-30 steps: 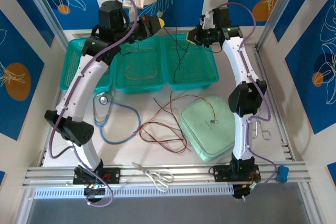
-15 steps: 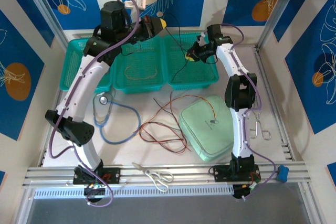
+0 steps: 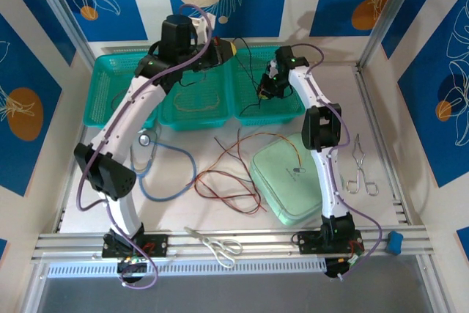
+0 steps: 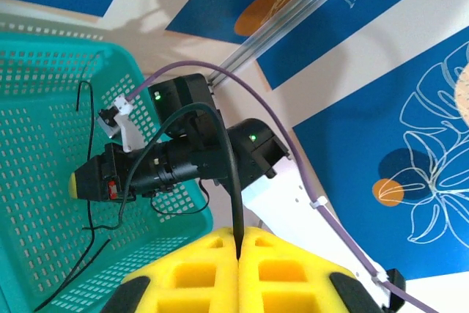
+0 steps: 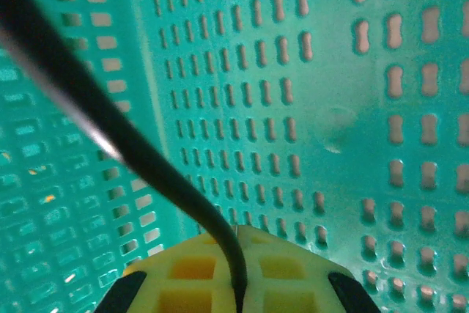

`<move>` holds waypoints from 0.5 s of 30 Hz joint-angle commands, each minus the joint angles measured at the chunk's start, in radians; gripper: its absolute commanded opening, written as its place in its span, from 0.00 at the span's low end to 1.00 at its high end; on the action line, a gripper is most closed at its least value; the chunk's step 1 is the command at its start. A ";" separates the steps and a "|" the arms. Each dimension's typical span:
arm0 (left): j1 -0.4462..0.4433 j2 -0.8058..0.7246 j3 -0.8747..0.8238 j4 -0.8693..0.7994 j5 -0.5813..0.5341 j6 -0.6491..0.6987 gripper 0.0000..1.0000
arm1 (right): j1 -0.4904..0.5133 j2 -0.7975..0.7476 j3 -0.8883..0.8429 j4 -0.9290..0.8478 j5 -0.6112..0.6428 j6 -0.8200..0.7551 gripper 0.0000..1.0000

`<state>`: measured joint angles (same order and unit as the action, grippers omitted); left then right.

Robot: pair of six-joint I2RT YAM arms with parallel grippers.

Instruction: Untangle the cables

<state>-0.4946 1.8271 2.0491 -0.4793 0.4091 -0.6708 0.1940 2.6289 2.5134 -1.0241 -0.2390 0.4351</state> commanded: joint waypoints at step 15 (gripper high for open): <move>-0.049 0.068 0.008 -0.046 -0.107 0.081 0.00 | -0.040 -0.148 0.070 -0.086 0.006 -0.016 0.47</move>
<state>-0.5392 1.8816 2.0491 -0.5014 0.3477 -0.6247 0.1749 2.5679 2.5366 -1.0756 -0.2031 0.4171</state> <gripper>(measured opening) 0.052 0.459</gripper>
